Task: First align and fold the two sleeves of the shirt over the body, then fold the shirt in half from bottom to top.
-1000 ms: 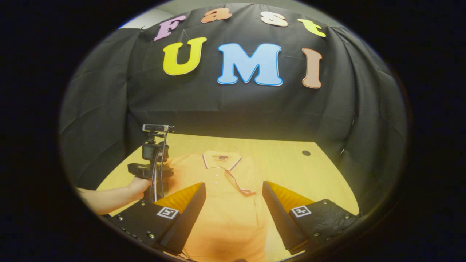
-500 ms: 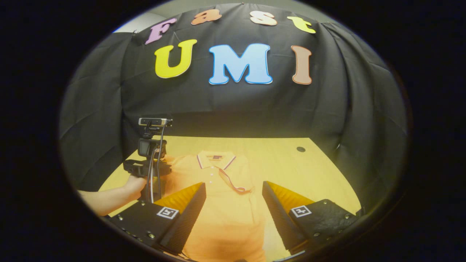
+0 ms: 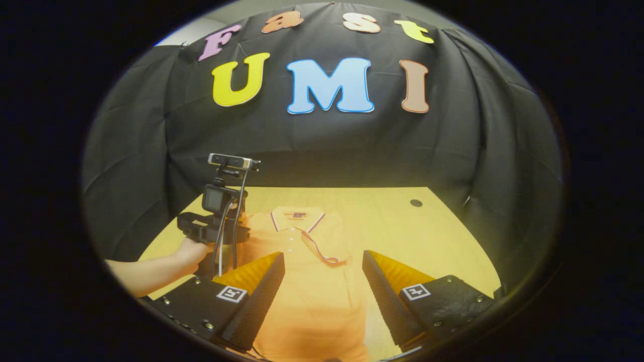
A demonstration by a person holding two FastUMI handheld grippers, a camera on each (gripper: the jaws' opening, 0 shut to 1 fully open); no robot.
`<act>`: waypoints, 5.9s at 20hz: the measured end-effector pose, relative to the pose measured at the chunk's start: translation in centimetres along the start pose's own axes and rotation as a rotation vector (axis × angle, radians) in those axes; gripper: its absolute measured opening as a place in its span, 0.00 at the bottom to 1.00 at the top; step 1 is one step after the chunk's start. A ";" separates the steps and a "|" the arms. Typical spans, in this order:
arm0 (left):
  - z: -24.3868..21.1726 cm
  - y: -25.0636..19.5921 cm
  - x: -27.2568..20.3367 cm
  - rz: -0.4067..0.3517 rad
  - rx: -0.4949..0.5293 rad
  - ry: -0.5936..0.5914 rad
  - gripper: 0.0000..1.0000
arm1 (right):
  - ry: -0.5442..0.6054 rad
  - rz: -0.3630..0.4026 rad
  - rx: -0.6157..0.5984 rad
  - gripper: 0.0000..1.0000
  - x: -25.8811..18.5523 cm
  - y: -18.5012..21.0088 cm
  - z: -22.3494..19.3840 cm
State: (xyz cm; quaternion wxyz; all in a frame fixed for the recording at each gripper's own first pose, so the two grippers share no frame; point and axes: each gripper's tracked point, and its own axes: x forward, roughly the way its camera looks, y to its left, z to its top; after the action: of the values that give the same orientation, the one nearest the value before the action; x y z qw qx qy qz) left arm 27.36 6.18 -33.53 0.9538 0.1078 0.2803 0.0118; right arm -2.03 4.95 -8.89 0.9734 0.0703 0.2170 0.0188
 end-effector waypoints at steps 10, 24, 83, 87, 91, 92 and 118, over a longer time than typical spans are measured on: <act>-1.3 -3.6 0.9 -0.063 0.119 0.035 0.11 | 0.017 -0.004 0.019 0.96 0.5 -0.4 -1.1; -1.0 -6.4 -1.4 -0.202 0.130 0.028 0.58 | 0.003 -0.076 0.050 0.96 -0.3 -0.3 -2.7; -27.8 -2.8 -36.7 -0.275 -0.052 0.251 1.00 | 0.444 0.038 -0.036 0.96 -8.3 -4.0 -28.6; -27.8 -2.7 -36.6 -0.281 -0.050 0.248 0.99 | 0.445 0.048 -0.039 0.96 -8.1 -3.9 -28.7; -27.8 -3.2 -36.7 -0.297 -0.022 0.248 0.72 | 0.441 0.059 -0.043 0.83 -7.8 -3.5 -28.4; -27.5 -3.7 -36.7 -0.306 -0.025 0.242 0.68 | 0.441 0.064 -0.051 0.61 -7.8 -3.4 -28.5; -14.3 -2.7 -33.1 -0.186 -0.122 0.076 0.06 | 0.172 0.128 -0.065 0.05 -4.7 -4.2 -14.0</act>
State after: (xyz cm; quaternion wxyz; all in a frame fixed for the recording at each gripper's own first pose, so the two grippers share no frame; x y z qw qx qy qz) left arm -8.29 3.66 -28.19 0.9442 0.0225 0.3239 -0.0559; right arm -12.23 2.25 -20.07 0.9498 0.0507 0.2943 0.0938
